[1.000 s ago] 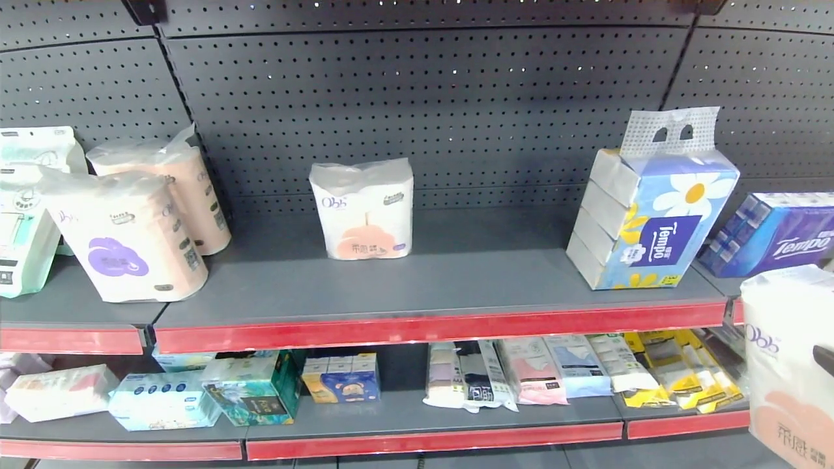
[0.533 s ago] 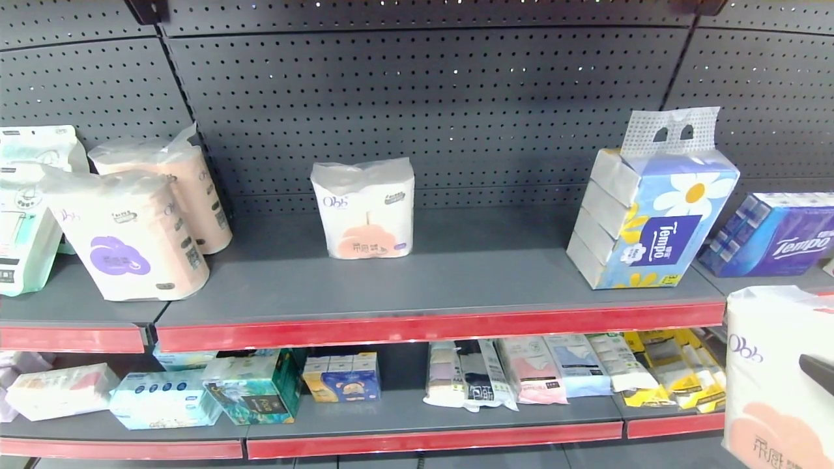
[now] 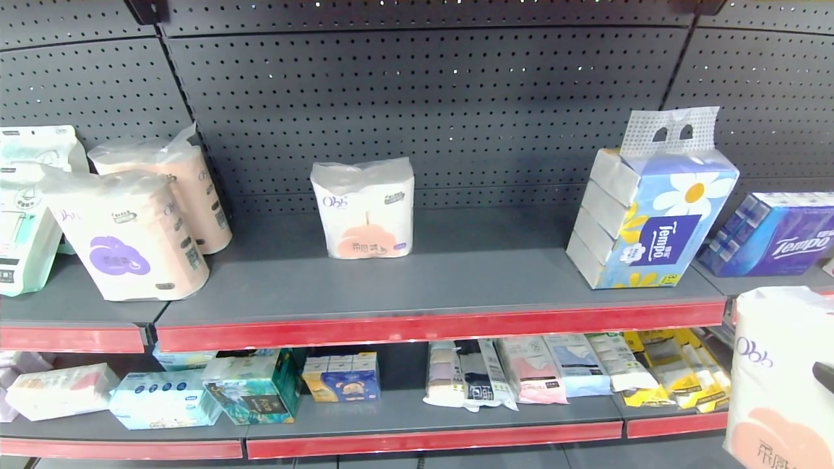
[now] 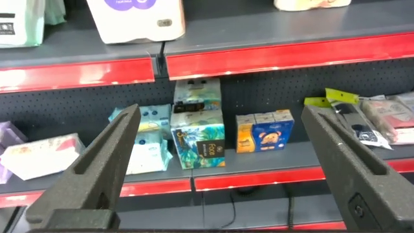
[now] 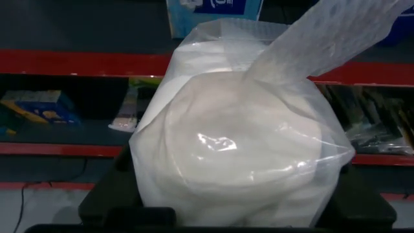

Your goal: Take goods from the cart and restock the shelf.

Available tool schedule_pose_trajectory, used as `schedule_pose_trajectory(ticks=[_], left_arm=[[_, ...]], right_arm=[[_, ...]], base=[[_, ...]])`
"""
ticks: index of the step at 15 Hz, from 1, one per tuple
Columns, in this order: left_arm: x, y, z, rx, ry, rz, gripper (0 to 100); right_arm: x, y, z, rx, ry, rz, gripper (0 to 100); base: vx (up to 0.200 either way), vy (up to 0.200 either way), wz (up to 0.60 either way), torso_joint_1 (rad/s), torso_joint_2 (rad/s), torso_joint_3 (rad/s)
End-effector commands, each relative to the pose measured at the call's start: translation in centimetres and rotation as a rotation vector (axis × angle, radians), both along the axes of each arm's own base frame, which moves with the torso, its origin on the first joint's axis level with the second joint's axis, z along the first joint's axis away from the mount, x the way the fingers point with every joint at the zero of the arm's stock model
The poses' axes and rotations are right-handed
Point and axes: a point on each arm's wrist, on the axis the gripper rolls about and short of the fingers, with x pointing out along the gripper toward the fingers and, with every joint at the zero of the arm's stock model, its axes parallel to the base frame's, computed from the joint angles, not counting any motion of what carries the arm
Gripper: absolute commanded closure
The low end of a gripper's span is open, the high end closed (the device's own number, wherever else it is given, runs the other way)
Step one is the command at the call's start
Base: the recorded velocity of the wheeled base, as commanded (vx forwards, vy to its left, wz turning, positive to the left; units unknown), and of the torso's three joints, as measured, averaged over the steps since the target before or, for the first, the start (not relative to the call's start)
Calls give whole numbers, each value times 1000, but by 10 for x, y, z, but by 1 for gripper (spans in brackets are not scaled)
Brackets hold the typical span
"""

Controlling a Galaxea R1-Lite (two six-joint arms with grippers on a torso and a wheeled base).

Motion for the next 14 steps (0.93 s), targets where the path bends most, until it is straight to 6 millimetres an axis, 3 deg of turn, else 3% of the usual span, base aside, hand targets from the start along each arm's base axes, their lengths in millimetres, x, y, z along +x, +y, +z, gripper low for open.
schedule_pose_trajectory(ticks=[1,7,8,9,10,11,14], left_arm=[[0,0,0,2,-4,13,0],[0,0,0,1,-4,11,0],[-2,0,9,-1,-28,2,0],[0,0,69,-44,-48,-31,0],[25,-1,118,-191,34,-56,0],[41,-1,137,-216,46,-60,0],[82,-3,127,-170,169,-47,0]], right_arm=[[-5,0,4,-4,-38,-2,100],[-2,0,27,-9,-99,-5,100],[-2,0,30,-10,-105,-10,100],[-4,0,31,-11,-113,-13,100],[-3,0,31,-1,-111,6,100],[-5,2,29,16,-111,37,100],[-7,2,21,36,-90,50,100]], base=[[0,0,0,0,0,0],[0,0,0,0,0,0],[0,0,0,0,0,0],[0,0,0,0,0,0],[0,0,0,0,0,0],[0,0,0,0,0,0],[0,0,0,0,0,0]])
